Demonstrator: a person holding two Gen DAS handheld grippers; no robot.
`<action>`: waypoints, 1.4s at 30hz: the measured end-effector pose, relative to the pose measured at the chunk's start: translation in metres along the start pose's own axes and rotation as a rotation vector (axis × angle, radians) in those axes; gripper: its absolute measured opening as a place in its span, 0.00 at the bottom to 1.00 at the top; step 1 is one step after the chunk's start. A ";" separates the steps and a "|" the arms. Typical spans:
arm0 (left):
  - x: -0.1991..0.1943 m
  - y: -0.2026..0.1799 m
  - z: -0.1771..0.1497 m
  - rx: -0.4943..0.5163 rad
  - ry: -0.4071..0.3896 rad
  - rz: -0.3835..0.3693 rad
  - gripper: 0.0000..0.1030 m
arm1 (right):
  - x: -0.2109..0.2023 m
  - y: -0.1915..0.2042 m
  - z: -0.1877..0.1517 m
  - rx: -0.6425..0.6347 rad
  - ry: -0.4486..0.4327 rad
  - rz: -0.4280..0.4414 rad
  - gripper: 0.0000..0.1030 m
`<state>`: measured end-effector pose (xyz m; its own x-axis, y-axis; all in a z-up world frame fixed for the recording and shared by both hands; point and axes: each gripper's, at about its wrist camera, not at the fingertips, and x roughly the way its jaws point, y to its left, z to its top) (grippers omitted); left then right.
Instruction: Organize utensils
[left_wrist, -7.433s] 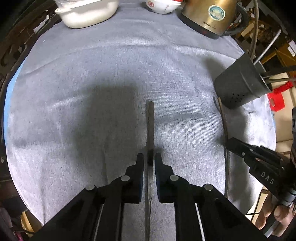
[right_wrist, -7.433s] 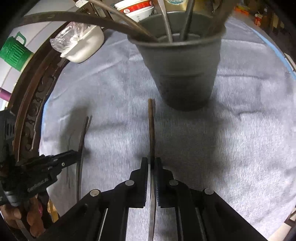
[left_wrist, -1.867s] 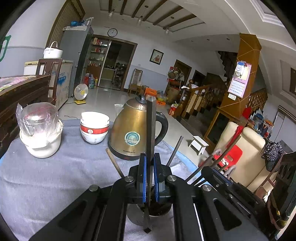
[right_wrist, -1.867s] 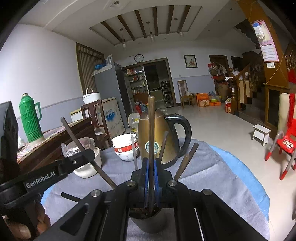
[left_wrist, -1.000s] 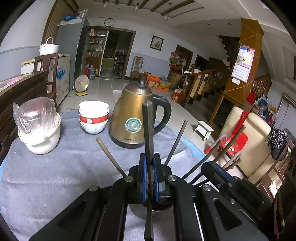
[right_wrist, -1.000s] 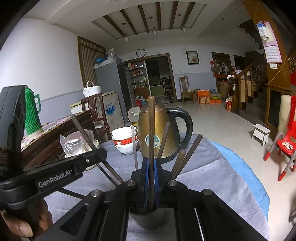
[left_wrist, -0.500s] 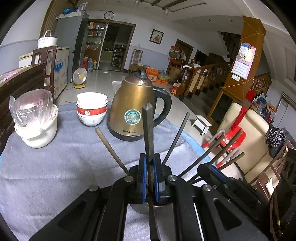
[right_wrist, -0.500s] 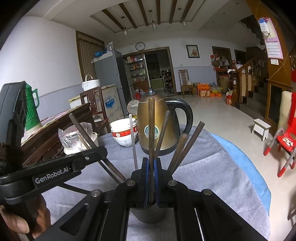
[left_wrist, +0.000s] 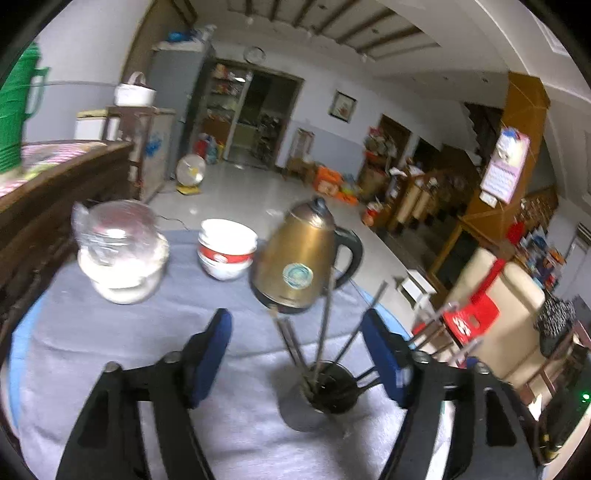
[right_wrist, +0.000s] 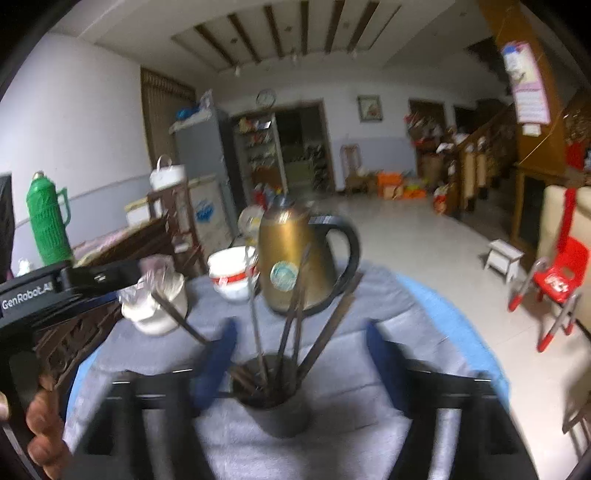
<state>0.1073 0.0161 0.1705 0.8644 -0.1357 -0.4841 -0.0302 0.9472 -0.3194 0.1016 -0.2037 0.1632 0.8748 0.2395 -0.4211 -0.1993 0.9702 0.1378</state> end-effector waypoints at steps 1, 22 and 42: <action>-0.004 0.002 0.000 -0.002 -0.008 0.005 0.75 | -0.009 0.000 0.002 -0.003 -0.018 -0.006 0.78; -0.055 -0.005 -0.063 0.154 0.080 0.165 0.92 | -0.067 0.012 -0.047 -0.036 0.124 0.065 0.82; -0.045 -0.029 -0.082 0.206 0.159 0.219 0.98 | -0.065 0.002 -0.059 -0.064 0.205 0.071 0.82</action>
<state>0.0283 -0.0289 0.1347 0.7591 0.0491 -0.6491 -0.0905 0.9954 -0.0306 0.0179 -0.2147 0.1378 0.7509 0.3038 -0.5864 -0.2911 0.9493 0.1190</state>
